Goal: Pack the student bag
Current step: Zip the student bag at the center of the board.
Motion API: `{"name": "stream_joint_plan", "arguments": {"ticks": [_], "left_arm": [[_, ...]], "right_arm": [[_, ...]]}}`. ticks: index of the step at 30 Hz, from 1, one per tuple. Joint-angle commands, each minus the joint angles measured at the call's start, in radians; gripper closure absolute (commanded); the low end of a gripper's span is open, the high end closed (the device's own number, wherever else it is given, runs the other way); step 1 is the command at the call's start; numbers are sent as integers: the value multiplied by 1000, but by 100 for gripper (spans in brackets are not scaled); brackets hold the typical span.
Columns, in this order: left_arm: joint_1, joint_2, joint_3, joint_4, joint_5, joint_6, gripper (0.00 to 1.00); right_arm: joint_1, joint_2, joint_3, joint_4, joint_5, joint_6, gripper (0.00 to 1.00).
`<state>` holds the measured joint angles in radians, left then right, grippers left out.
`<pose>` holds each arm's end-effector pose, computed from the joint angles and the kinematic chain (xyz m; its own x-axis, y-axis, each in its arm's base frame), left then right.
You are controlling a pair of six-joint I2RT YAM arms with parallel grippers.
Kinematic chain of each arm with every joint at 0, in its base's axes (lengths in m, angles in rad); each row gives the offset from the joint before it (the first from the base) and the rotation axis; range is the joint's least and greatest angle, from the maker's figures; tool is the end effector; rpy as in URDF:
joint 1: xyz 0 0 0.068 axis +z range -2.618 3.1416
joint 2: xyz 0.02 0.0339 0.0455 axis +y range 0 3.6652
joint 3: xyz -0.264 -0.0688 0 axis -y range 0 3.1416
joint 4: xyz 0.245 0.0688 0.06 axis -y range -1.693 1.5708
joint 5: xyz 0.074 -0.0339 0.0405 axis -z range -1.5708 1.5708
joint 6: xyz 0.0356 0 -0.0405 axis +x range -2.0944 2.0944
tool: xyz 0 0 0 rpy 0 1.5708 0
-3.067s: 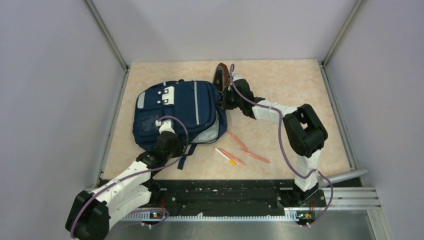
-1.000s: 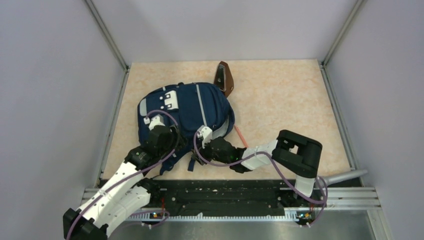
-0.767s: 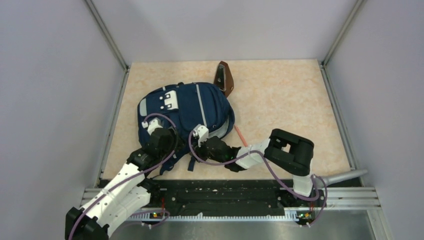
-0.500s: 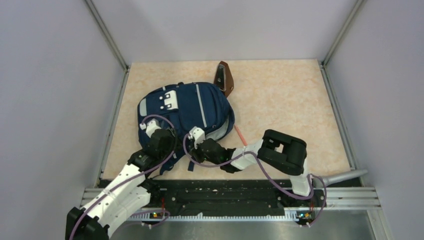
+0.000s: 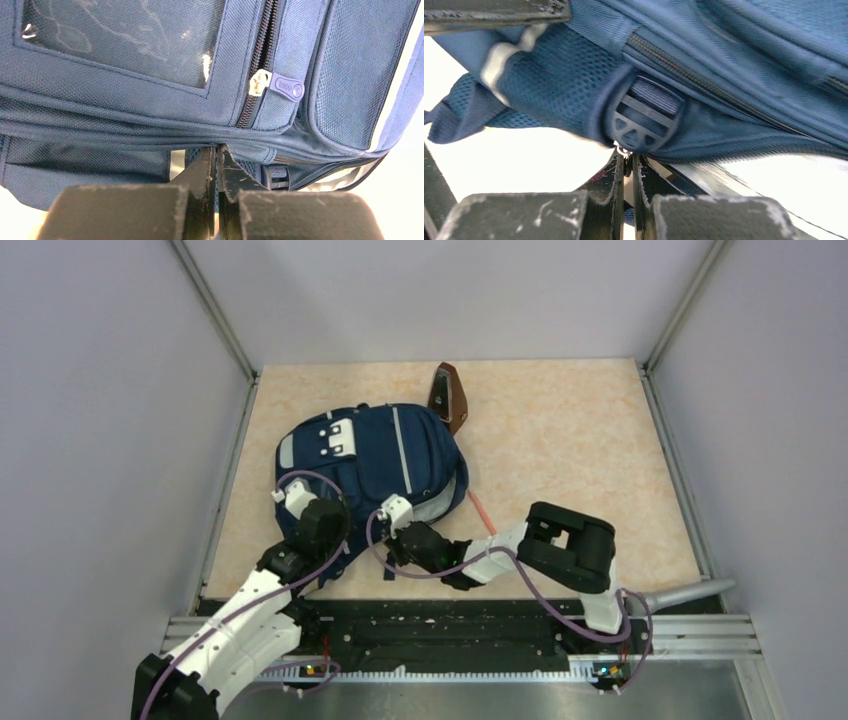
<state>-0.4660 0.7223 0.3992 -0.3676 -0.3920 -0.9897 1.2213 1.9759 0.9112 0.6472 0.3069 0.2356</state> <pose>0.1452 -0.0578 0.1990 -0.4396 -0.6436 -0.6266 -0.3922 0.7651 -0.5107 0.1450 0.3665 0.1272 -0.3220 -0.2337 -0.9174 -0.7465 0.6586 0.0943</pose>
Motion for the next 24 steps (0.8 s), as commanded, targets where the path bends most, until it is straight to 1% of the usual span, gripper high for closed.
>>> {"name": "stream_joint_plan", "arguments": {"ticks": [1,8,12,15,18,21,24], "left_arm": [[44,-1,-10,8,-184,30,100],[108,-33,-13,5,-190,57,100],[136,-61,5,-24,-219,75,100],[161,-98,25,-38,-239,105,100],[194,-114,47,-37,-248,143,100],[247,-99,68,-18,-224,189,100],[313,-76,89,6,-179,226,100]], "right_arm": [[-7,-79,-50,-34,157,-30,100],[-9,-137,-66,-106,209,-55,100],[-34,-179,-72,-163,196,-38,100],[-92,-237,-90,-207,100,-6,100],[-156,-294,-92,-270,-35,5,100],[-218,-335,-75,-359,-167,-8,100],[-273,-348,-44,-447,-255,-29,100]]}}
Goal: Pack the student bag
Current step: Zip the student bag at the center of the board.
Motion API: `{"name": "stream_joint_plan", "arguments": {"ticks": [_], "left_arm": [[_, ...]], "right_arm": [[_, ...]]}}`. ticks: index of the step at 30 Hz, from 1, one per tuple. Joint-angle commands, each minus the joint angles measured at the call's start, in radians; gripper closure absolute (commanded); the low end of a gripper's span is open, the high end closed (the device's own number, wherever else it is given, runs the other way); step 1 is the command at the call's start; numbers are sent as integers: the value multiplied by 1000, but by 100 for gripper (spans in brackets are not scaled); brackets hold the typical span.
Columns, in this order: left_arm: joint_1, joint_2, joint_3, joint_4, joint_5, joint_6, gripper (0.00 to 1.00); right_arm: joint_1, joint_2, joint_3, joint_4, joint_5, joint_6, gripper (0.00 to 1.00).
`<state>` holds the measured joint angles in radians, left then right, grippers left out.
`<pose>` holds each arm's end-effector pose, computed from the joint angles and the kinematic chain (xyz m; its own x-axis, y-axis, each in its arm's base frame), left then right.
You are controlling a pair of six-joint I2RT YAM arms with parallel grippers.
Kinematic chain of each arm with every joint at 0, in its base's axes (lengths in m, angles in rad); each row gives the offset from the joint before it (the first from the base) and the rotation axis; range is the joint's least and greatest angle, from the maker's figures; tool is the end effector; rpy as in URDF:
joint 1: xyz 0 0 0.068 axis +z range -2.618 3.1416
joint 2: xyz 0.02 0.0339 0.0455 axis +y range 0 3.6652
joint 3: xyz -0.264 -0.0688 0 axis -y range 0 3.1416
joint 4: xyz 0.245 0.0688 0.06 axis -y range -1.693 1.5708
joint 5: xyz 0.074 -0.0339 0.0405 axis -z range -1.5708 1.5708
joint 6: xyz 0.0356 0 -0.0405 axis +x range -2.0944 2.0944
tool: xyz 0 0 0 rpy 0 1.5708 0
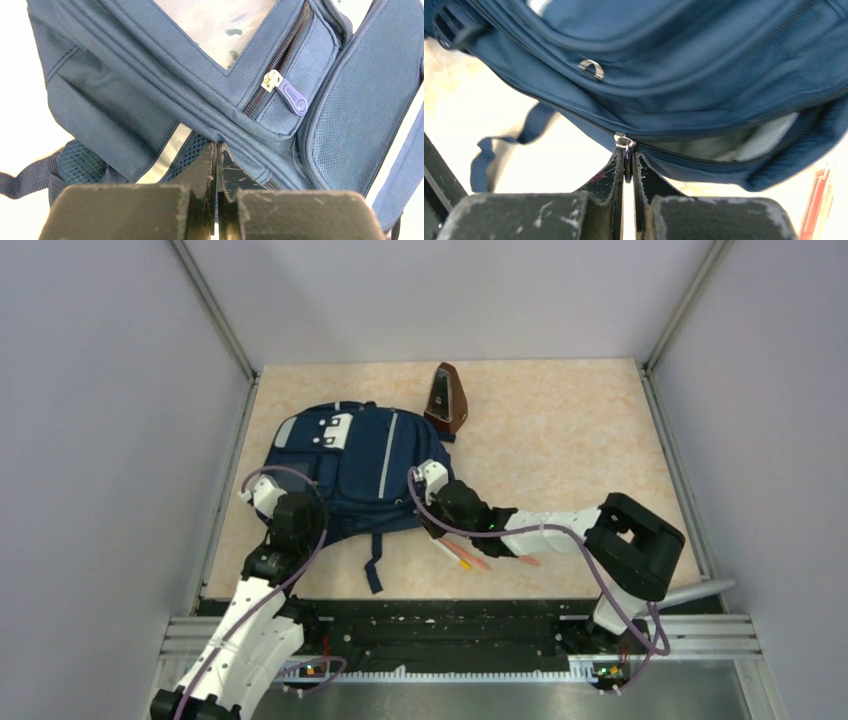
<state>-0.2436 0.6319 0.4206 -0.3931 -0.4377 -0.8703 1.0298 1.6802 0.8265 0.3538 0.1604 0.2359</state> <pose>0.1458 -0.0207 0.2163 -0.2637 -0.6480 -0.7145 -0.4990 0.7256 -0.4738 0.1856 0.2978 0.1784 -0.4209 -0.2526 -0.8712 -0.6949 0.7072 0.1307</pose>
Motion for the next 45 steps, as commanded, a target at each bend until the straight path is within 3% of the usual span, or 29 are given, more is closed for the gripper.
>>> {"name": "stream_joint_plan", "arguments": {"ticks": [1,9,13,16,20,21,22,27,30,33,35,45], "left_arm": [[116,21,74,39,-116,118,100],[325,73,120,93,35,190,100],[351,111,157,102,115,257,97],[349,111,210,46,211,331,67],[307,57,232,35,300,399,41],[277,44,227,55,342,414,30],[235,38,227,66,363,421,27],[-66,72,255,76,277,503,26],[-146,93,236,152,388,550,26],[-217,76,162,317,609,636,26],[-266,69,119,409,669,669,26],[-442,301,118,470,586,806,31]], "right_arm": [[-100,-54,52,-181,-127,-35,100],[-230,-69,91,-272,-268,-69,100],[-236,-72,119,-285,-333,-69,100],[-237,-79,124,-264,-427,-48,100],[-236,-84,128,-249,-489,-17,100],[-236,-85,133,-251,-494,-12,100],[-235,-87,138,-254,-499,-9,100],[-235,-99,161,-271,-500,-2,100],[-236,-103,168,-273,-498,9,100],[-236,-106,173,-279,-496,22,100],[-236,-109,176,-283,-500,26,100],[-236,-118,195,-294,-534,51,100]]}}
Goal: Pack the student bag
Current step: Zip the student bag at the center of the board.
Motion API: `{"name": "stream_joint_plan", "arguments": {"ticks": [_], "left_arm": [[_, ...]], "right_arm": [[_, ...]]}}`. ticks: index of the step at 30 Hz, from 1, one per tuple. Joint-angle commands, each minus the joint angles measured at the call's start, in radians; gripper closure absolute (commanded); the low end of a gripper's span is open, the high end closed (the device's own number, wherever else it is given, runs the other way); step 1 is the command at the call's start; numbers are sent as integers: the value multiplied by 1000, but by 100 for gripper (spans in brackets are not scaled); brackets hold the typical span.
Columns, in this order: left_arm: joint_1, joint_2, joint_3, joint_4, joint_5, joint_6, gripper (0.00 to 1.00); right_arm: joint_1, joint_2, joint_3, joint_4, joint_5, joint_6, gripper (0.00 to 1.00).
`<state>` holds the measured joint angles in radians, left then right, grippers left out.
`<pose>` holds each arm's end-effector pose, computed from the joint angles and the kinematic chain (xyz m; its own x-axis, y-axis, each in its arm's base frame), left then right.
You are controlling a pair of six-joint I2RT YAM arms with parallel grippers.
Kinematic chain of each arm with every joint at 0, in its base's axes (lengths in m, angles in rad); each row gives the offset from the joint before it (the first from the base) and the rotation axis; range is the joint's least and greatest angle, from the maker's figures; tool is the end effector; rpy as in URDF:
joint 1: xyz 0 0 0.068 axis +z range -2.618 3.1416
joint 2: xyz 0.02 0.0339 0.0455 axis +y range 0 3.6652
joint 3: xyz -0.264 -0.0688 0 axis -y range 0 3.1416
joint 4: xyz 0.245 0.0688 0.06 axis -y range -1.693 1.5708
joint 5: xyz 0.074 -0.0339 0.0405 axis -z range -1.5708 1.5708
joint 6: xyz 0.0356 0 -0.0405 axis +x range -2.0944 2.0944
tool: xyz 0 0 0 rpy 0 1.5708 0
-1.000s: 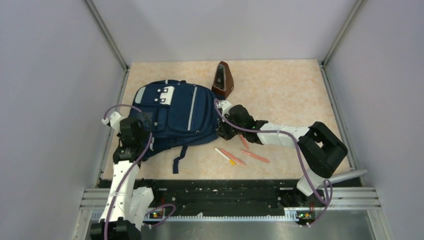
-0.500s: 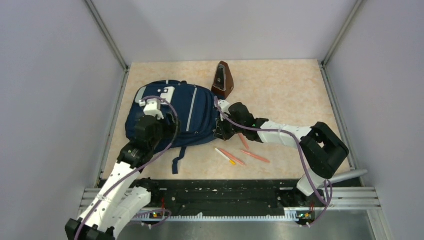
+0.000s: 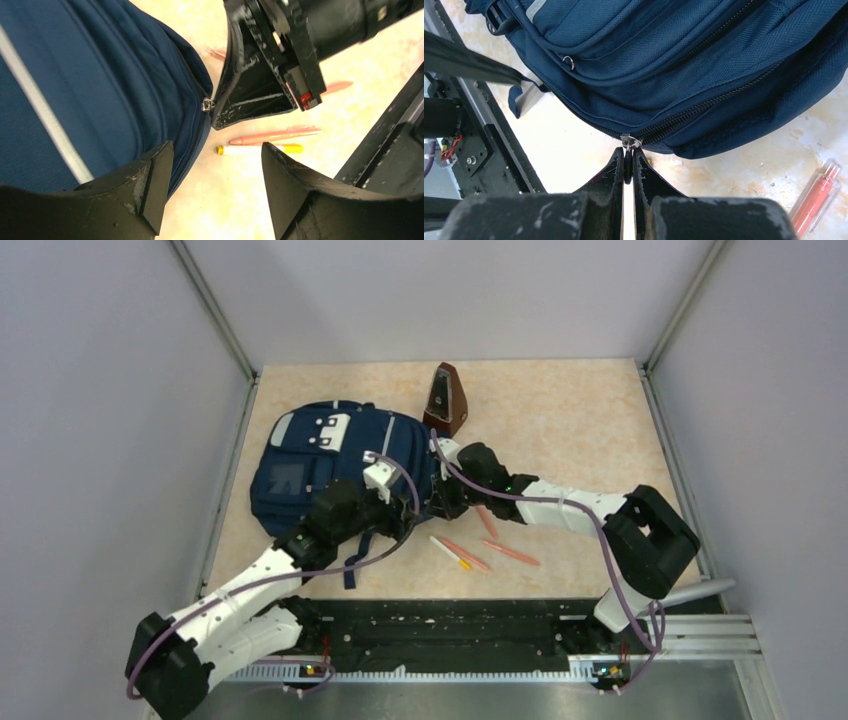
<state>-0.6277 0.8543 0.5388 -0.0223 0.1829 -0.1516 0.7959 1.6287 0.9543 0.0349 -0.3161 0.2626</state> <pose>0.1589 -0.1233 0.2575 -0.3734 0.0874 -0.9236 0.6677 0.7165 -0.2021 0.2374 0.2583 0.2066 -0.6248 -0.2854 -0.7267 -0.7160 0.5808 0.3875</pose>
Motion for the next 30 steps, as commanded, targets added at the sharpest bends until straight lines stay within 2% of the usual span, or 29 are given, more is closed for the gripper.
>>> {"name": "stream_joint_plan", "arguments": {"ticks": [1,6,12,26,28,30], "left_arm": [[-69,99,2,108,-52,99,31],[-76,185,-5,162,-79,116,33],[-83,212,-45,249,-232,79,46],[-83,293,-53,261,-188,76,49],[-83,311,-46,265,-189,77,56],[-83,322,-41,263,-206,76,71]], "right_arm": [[-3,-69,68,25,-61,27,100],[-3,-84,56,28,-67,39,100],[-3,-98,49,29,-69,40,100],[-2,-95,72,9,-71,32,100],[-2,-99,71,3,-63,33,100],[-2,-106,72,-12,-41,33,100]]}}
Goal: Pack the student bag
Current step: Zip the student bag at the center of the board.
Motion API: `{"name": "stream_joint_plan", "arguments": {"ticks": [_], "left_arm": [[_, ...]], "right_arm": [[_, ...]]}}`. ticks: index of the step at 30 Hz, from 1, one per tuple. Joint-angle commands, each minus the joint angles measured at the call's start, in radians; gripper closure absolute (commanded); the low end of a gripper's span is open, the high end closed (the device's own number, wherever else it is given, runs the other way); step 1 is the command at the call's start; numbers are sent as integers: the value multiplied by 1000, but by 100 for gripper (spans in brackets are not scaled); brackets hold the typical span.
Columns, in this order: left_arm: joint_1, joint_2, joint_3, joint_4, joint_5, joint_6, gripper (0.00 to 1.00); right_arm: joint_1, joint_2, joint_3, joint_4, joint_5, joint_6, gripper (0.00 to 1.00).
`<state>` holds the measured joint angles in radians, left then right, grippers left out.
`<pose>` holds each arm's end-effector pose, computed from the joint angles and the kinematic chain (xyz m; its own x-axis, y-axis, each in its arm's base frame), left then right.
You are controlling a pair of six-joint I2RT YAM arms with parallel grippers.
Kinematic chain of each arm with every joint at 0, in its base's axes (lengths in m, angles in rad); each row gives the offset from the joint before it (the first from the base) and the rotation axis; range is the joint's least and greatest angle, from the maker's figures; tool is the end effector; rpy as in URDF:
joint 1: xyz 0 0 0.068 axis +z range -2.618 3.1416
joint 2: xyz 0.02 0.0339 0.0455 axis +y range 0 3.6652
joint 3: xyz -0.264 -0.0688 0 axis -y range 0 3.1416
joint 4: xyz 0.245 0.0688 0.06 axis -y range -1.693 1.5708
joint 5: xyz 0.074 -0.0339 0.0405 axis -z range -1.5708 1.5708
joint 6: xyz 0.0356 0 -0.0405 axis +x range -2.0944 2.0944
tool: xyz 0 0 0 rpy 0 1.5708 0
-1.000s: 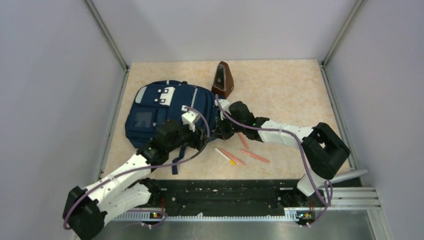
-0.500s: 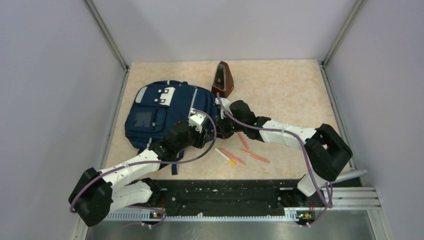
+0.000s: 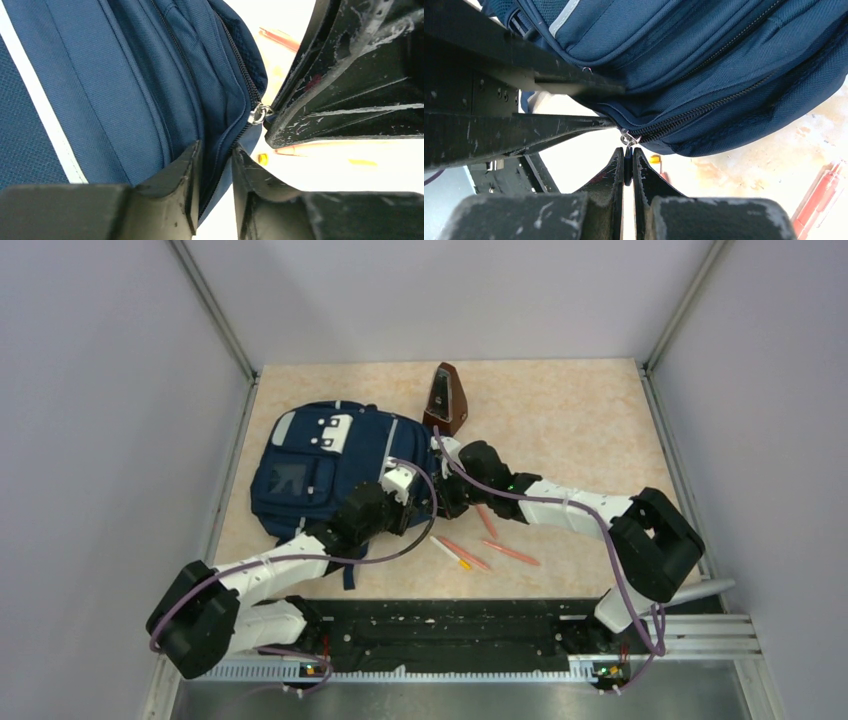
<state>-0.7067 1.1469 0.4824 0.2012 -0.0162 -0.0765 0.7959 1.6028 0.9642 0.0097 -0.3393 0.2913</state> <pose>0.1824 -0.1550 0.2013 -0.3877 0.2305 -0.8925 0.6104 0.7897 -0.0612 0.2350 0.2569 0.2162 -0.6418 -0.2684 -0.7184 -0.7075 0.5685 0.4198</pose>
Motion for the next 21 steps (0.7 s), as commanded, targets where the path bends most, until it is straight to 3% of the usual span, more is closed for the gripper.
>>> {"name": "stream_joint_plan", "arguments": {"ticks": [1,4,14,21], "left_arm": [[-5,30,16,36,-24,-4,82],[-6,3,-8,47,-63,-9,100],[-7,-150,-35,-94,-143,-98,100],[-10,-252,-18,-259,-225,-277,100]], "right_arm": [[-2,-84,65,2,-2,4,100],[-4,-96,78,-54,53,7,100],[-92,-72,210,-233,202,-13,100],[-134,6,336,-342,330,-83,100]]}}
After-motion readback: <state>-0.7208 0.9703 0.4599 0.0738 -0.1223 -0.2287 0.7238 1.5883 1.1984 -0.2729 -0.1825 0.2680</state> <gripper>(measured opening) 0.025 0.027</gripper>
